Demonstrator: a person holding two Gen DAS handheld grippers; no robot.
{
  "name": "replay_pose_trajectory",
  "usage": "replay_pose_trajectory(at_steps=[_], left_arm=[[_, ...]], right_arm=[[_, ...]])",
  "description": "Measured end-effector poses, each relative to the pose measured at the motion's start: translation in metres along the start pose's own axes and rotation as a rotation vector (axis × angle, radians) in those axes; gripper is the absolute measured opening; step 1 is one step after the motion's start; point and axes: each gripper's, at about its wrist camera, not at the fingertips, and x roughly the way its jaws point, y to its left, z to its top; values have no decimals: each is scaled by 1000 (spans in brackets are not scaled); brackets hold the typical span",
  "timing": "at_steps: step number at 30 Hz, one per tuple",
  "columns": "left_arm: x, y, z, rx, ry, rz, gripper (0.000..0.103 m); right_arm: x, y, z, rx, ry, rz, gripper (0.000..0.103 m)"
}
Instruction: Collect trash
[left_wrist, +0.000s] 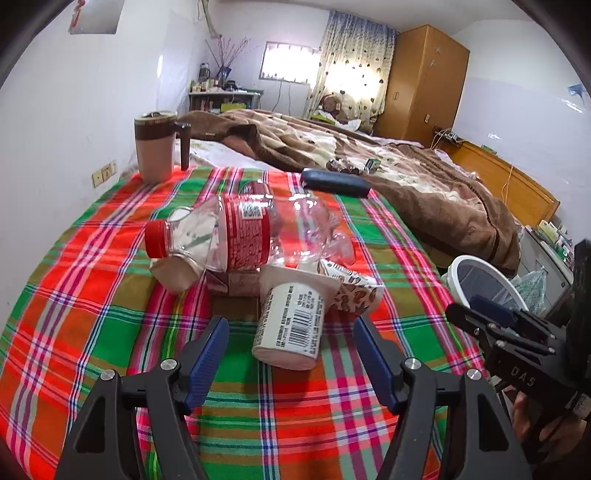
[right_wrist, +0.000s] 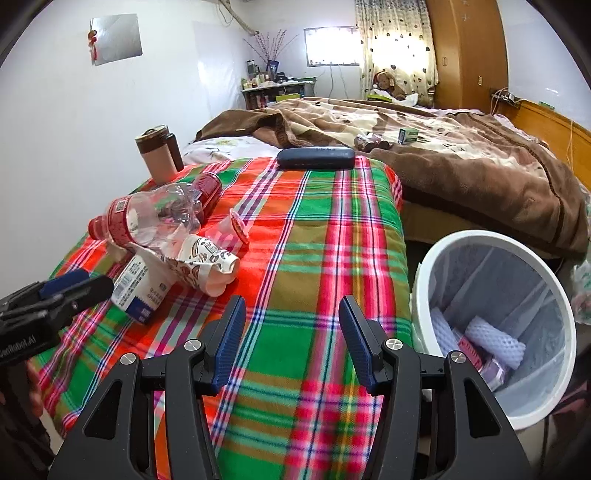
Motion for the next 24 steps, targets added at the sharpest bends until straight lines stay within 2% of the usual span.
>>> replay_pose_trajectory(at_steps=[9,17,19,20,24], left_arm=[[42,2,2,17,85,-24,70],[54,16,-1,-41,123,-41,69],[53,20,-2,-50,119,-56,62],[53,21,-2,-52,121,-60,53],[46,28,-6,-62,110,-53,53]], right_arm=[[12,7,7,-5,22,1,54],[20,17,13,-13,41,19,54],[22,21,14,-19,48,31,54],[23,22,15,-23,50,36,54],[26,33,17,-61,57,43,54]])
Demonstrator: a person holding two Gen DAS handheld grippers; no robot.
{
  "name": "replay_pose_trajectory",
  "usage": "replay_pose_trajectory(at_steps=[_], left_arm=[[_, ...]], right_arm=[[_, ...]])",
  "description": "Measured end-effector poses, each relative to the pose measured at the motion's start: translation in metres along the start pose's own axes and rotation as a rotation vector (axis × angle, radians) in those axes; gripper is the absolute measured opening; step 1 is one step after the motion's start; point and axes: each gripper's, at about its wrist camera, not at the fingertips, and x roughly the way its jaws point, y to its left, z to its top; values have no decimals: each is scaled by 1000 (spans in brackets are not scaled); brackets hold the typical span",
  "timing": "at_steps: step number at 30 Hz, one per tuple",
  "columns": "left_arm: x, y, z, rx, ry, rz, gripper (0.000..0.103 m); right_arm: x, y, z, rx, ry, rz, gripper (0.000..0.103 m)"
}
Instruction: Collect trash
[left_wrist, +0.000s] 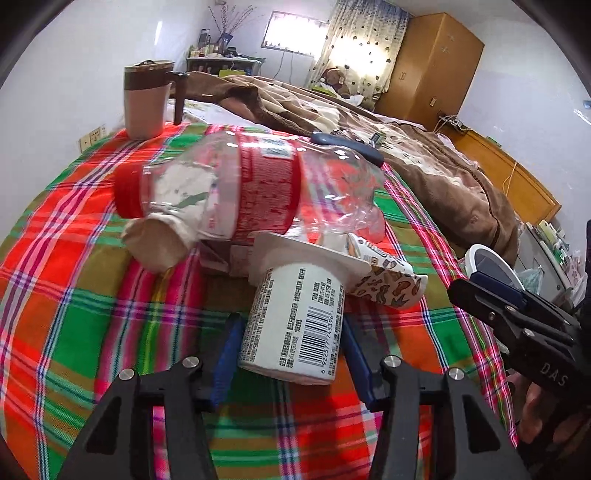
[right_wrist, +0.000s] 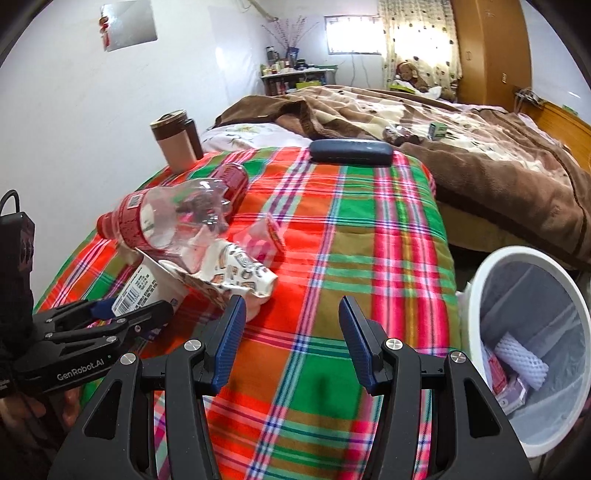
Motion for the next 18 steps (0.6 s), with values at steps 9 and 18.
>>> replay_pose_trajectory(at_steps=[9,18], left_arm=[[-25,37,-12,-70,-21,40,53],[-35,58,-16,-107,-28,56,53]], right_arm=[[18,12,19,-43,21,75,54],[53,8,22,15,138,197,54]])
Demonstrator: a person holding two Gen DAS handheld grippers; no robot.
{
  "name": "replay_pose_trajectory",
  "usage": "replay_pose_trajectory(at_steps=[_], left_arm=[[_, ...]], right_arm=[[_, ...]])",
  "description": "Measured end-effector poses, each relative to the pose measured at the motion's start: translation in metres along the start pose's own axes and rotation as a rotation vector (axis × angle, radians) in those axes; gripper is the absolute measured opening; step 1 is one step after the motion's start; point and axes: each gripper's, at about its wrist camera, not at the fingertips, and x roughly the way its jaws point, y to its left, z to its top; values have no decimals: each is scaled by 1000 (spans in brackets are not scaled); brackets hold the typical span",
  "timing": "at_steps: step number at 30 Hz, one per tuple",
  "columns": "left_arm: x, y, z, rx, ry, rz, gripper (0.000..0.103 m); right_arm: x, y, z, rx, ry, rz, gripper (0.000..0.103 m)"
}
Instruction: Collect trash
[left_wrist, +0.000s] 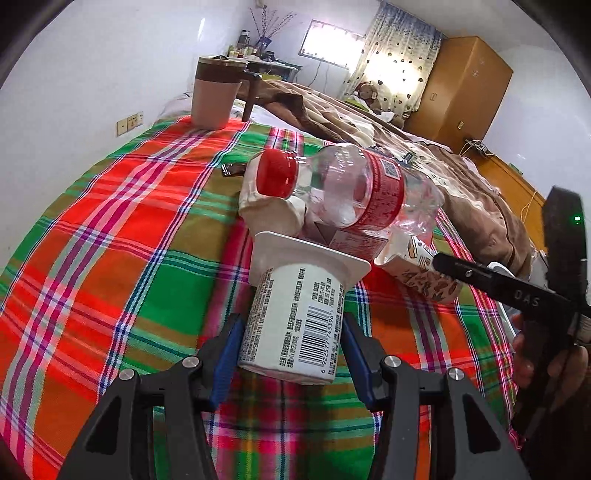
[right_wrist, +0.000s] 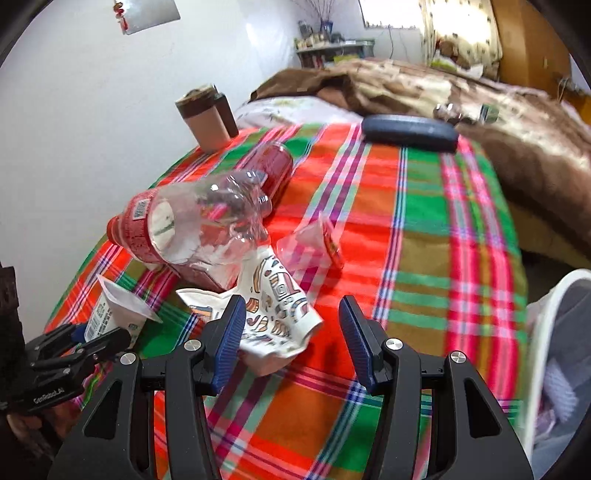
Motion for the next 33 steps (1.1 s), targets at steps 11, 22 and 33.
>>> replay_pose_trajectory(at_steps=[11,22,33], left_arm=[[3,4,2,-14,9,10,53],[9,3,3,-15,16,24,53],[6,3,0,-41,-1,27,51]], right_arm=[[9,12,-16,26,34,73,54],[0,21,-30,11,1,12,30],[-11,11,-38,69,-34,-70,30]])
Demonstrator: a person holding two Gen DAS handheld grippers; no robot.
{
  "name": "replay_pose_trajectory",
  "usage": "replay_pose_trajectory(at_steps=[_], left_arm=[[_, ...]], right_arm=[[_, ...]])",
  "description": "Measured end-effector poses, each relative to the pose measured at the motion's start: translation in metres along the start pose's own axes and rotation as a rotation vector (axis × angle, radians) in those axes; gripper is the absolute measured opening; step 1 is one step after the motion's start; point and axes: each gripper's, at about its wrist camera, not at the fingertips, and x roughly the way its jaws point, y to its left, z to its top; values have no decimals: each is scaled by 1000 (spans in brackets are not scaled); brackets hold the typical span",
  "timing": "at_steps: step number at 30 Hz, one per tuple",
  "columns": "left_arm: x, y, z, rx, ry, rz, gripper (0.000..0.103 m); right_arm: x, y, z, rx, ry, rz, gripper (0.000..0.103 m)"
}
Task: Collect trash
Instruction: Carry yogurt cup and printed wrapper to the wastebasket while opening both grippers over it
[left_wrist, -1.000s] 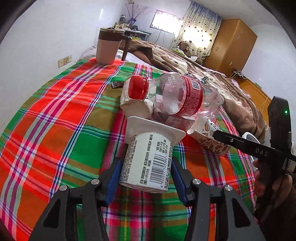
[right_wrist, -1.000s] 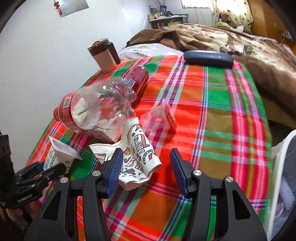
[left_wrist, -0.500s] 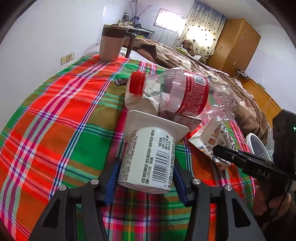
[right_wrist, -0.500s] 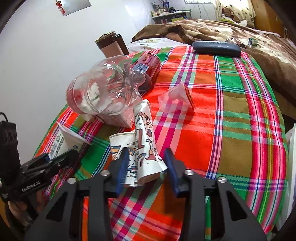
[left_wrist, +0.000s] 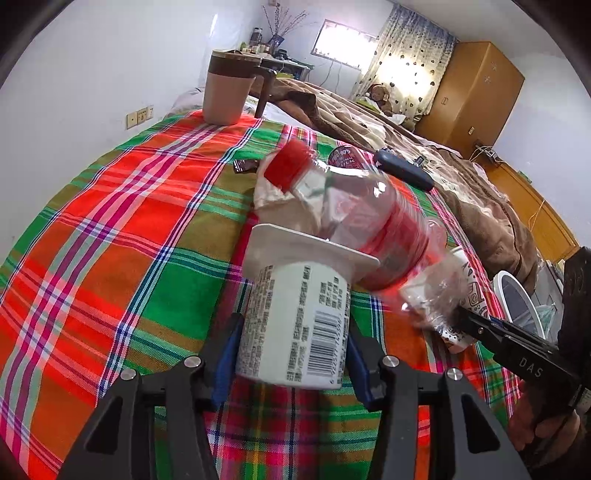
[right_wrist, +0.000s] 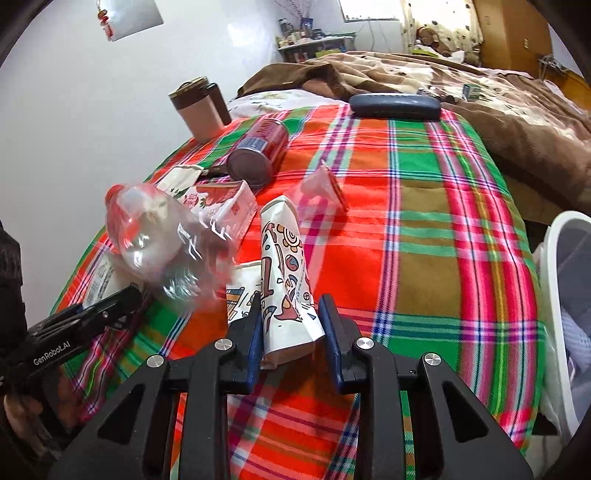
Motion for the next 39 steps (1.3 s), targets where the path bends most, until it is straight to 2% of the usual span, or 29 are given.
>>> replay_pose_trajectory(at_steps=[17,27,39], left_arm=[[-32,-9,-7,24,-65,13,49],[-44,-17,-13,44,-83,17,49],[-67,-57,-14,114,-128,-25,49]], right_arm=[[-22,-7,-6,35,-77,-39,29],[-36,-12,-13,44,-109,-26,29],[-65,-28,-20,85,-169,-27,29]])
